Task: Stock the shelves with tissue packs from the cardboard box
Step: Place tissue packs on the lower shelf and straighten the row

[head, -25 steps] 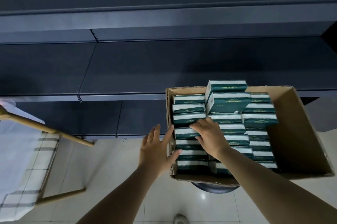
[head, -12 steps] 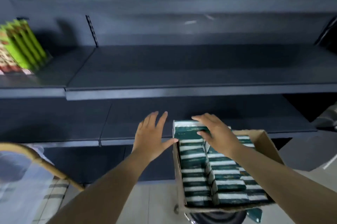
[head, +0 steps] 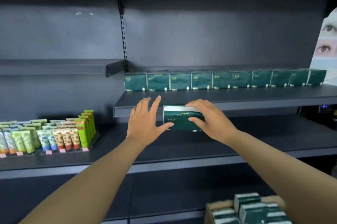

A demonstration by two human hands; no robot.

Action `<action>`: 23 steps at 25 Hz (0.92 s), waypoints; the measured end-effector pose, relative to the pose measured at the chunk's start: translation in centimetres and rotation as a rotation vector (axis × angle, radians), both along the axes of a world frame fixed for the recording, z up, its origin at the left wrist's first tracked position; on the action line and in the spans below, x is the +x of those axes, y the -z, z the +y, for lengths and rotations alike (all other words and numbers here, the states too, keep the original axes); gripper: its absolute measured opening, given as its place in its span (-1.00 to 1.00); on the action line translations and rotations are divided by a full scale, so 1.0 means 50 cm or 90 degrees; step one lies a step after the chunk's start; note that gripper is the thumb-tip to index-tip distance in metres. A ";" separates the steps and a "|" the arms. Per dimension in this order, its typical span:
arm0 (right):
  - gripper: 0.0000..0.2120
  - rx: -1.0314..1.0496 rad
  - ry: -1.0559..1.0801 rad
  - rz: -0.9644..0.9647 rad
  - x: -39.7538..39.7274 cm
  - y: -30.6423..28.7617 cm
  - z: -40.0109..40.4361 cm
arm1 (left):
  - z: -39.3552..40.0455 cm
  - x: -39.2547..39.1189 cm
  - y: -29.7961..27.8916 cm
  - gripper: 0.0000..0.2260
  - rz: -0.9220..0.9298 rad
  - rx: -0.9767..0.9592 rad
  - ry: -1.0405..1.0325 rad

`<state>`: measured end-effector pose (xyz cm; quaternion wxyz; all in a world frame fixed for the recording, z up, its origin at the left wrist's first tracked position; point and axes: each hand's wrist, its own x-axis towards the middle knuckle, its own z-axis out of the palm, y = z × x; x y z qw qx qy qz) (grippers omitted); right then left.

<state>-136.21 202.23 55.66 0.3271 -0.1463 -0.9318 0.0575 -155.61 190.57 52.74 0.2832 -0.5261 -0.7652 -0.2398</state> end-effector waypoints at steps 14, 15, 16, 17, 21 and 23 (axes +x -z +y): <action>-0.72 0.029 -0.069 0.044 -0.520 -0.098 0.176 | 0.151 -0.430 -0.100 -0.12 -0.052 -0.027 -0.138; -0.72 0.026 -0.075 0.041 -0.554 -0.096 0.191 | 0.163 -0.453 -0.103 -0.12 -0.073 -0.027 -0.144; -0.72 0.018 -0.078 0.042 -0.583 -0.093 0.202 | 0.173 -0.471 -0.104 -0.12 -0.096 -0.032 -0.149; -0.72 0.012 -0.077 0.044 -0.610 -0.088 0.213 | 0.182 -0.487 -0.104 -0.12 -0.120 -0.040 -0.153; -0.69 0.018 -0.067 0.034 -0.677 -0.077 0.254 | 0.217 -0.539 -0.096 -0.13 -0.197 -0.066 -0.143; -0.62 0.073 -0.055 0.009 -0.689 -0.080 0.273 | 0.228 -0.555 -0.100 -0.16 -0.225 -0.054 -0.113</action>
